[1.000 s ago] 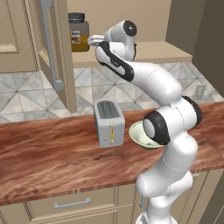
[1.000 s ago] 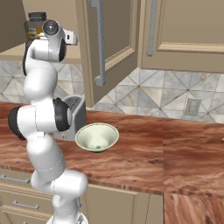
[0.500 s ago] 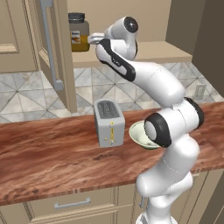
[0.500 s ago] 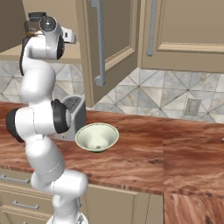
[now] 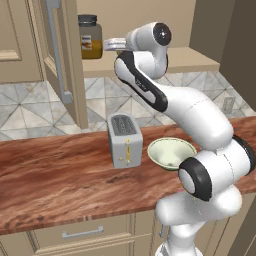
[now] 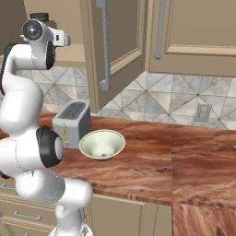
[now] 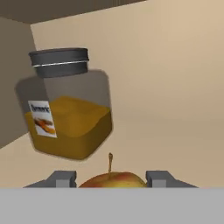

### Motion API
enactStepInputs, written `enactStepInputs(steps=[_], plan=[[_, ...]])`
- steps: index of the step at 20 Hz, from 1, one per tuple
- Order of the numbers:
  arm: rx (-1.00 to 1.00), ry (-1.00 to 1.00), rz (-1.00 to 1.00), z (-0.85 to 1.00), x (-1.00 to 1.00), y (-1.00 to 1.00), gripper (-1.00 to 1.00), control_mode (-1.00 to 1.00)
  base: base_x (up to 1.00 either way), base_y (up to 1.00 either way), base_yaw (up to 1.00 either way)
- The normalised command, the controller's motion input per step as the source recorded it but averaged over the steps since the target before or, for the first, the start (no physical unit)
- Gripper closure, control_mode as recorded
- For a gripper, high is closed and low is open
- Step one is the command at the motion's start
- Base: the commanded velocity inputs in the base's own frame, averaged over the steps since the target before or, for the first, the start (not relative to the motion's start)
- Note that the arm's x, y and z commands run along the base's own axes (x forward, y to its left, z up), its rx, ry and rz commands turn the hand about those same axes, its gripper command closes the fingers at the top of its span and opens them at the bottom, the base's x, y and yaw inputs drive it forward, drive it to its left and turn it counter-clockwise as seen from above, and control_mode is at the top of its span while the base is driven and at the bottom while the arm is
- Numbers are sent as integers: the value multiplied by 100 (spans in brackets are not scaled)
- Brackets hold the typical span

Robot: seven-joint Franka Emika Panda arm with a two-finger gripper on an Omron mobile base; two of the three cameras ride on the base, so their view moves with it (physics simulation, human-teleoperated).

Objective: Open the cabinet. Pick the kiwi and apple from the cabinet and place them into the bowl. Then close the cabinet.

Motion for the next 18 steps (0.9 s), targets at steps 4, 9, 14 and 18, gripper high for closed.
enactStepInputs(steps=[4,9,14,18], plan=[[10,-11,-7,41,-100,-14,100,-100,0,0,0],[15,6,-15,24,-100,-29,100,-100,0,0,0],[14,18,-16,7,-100,-35,100,-100,0,0,0],[13,22,-10,-7,-100,-34,100,-100,0,0,0]])
